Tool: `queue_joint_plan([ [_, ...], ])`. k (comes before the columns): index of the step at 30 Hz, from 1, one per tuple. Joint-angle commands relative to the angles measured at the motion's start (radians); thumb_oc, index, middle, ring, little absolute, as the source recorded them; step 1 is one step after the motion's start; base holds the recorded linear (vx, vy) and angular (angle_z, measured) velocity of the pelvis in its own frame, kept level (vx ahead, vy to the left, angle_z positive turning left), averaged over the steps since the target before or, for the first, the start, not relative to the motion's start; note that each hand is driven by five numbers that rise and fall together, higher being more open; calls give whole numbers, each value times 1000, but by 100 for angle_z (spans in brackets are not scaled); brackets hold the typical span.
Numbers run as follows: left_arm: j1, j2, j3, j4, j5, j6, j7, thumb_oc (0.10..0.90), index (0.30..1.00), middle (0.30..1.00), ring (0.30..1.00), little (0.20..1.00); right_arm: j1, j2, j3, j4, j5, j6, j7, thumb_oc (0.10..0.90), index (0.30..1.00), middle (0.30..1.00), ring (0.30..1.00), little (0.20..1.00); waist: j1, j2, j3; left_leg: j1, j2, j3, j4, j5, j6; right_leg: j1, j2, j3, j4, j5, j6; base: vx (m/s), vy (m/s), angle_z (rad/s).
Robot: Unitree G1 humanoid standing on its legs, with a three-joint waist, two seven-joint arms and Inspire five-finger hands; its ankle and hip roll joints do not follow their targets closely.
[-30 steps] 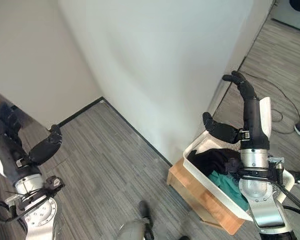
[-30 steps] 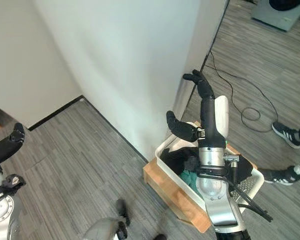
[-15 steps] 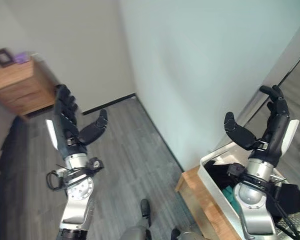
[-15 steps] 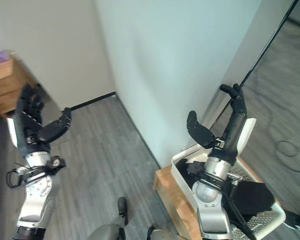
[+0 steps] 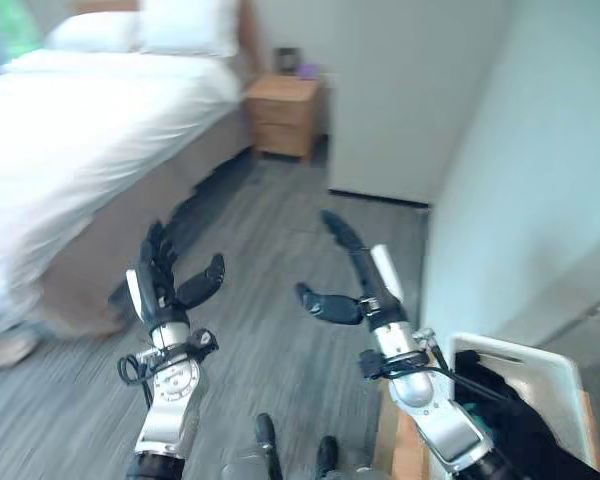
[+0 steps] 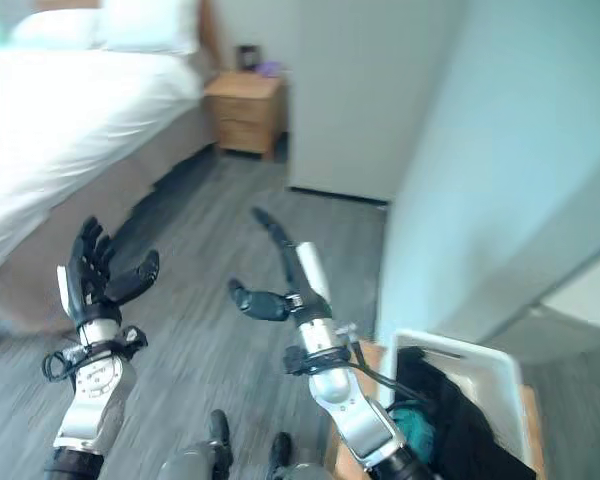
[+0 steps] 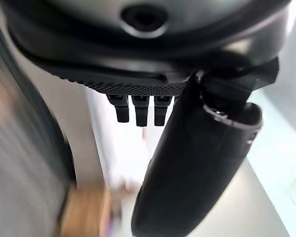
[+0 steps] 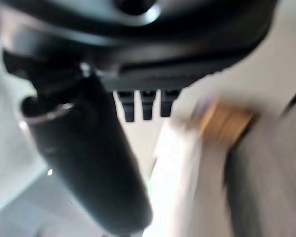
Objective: Pick up bed clothes into laundry basket.
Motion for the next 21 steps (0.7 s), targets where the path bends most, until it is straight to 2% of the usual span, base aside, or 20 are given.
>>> queue_joint_plan([
  [1,-7,134,52,-184,38,-76,-33,800,900,900,900,900,-137,29,-144,1,-20,-74,-6,800,900,900,900,900,25,-32,4,307,31,57,-132,-42,-60,218,-26,66,-225,-45,139,-47,-67,202],
  [2,-14,133,44,-182,37,-71,-43,800,900,900,900,900,-132,25,-160,5,-24,-72,-10,800,900,900,900,900,13,-33,-7,332,39,83,-119,-63,-66,220,-27,45,-227,-56,143,-90,-84,217],
  [3,-15,133,42,-181,37,-70,-44,800,900,900,900,900,-129,24,-161,4,-25,-72,-10,800,900,900,900,900,8,-31,-1,327,45,89,-110,-58,-62,220,-25,32,-223,-51,140,3,-15,185],
  [5,-25,135,30,-187,36,-63,-61,800,900,900,900,900,-118,10,-192,9,-34,-67,-16,800,900,900,900,900,-18,-28,-20,387,77,171,-141,-78,-70,219,-24,-26,-223,-65,147,8,29,159],
  [6,-13,130,21,-194,33,-41,-88,800,900,900,900,900,-96,1,-234,1,-58,-55,-27,800,900,900,900,900,-37,-13,-30,446,48,180,-278,-94,-67,229,-11,-75,-212,-74,159,30,100,150],
  [8,-13,134,18,-195,40,-30,-112,800,900,900,900,900,-69,-7,-269,-8,-80,-61,-32,800,900,900,900,900,-39,-14,-37,473,29,162,-390,-64,-65,216,-14,-107,-166,-67,172,20,119,127],
  [9,-18,138,10,-197,32,-27,-131,800,900,900,900,900,-53,-11,-290,-8,-88,-58,-28,800,900,900,900,900,-42,-15,-35,491,15,149,-450,-46,-59,185,-21,-121,-93,-69,183,-68,77,67],
  [10,-33,146,-6,-200,20,-32,-137,800,900,900,900,900,-54,-10,-300,-7,-95,-52,-38,800,900,900,900,900,-57,-15,-17,493,13,129,-469,-42,-55,125,-18,-99,-7,-55,207,-80,44,48],
  [11,-36,147,-7,-198,19,-33,-137,800,900,900,900,900,-56,-10,-302,-6,-96,-52,-39,800,900,900,900,900,-57,-16,-18,489,11,127,-469,-43,-53,114,-23,-99,10,-62,210,-266,17,63],
  [12,-63,160,-27,-199,2,-46,-144,800,900,900,900,900,-77,-16,-311,14,-100,-44,-50,800,900,900,900,900,-81,-17,8,459,17,107,-472,-23,-43,4,-3,8,116,-34,245,-246,-10,58],
  [13,-74,169,-33,-200,-5,-50,-154,800,900,900,900,900,-91,-21,-317,20,-104,-41,-57,800,900,900,900,900,-77,-13,9,446,18,95,-472,-16,-41,-9,-7,55,116,-47,244,-242,-15,53],
  [15,-86,180,-34,-196,-15,-53,-168,800,900,900,900,900,-109,-27,-327,31,-110,-34,-67,800,900,900,900,900,-69,-9,11,435,24,88,-472,-11,-40,1,-27,79,86,-55,231,-53,-106,41],
  [16,-84,197,-37,-203,-29,-53,-199,800,900,900,900,900,-122,-29,-339,36,-103,-28,-65,800,900,900,900,900,-59,-4,7,421,33,79,-472,-11,-43,27,-71,82,25,-42,223,-36,-217,44],
  [17,-77,207,-32,-210,-32,-54,-211,800,900,900,900,900,-123,-32,-348,35,-97,-27,-63,800,900,900,900,900,-55,-8,0,416,32,76,-472,-13,-45,54,-86,77,-20,-33,225,-15,-172,34],
  [21,-43,204,-7,-198,-61,-51,-223,800,900,900,900,900,-130,-33,-344,36,-78,-21,-43,800,900,900,900,900,-32,-16,-17,428,40,80,-472,8,-62,99,-84,57,-102,-28,222,93,-200,3],
])
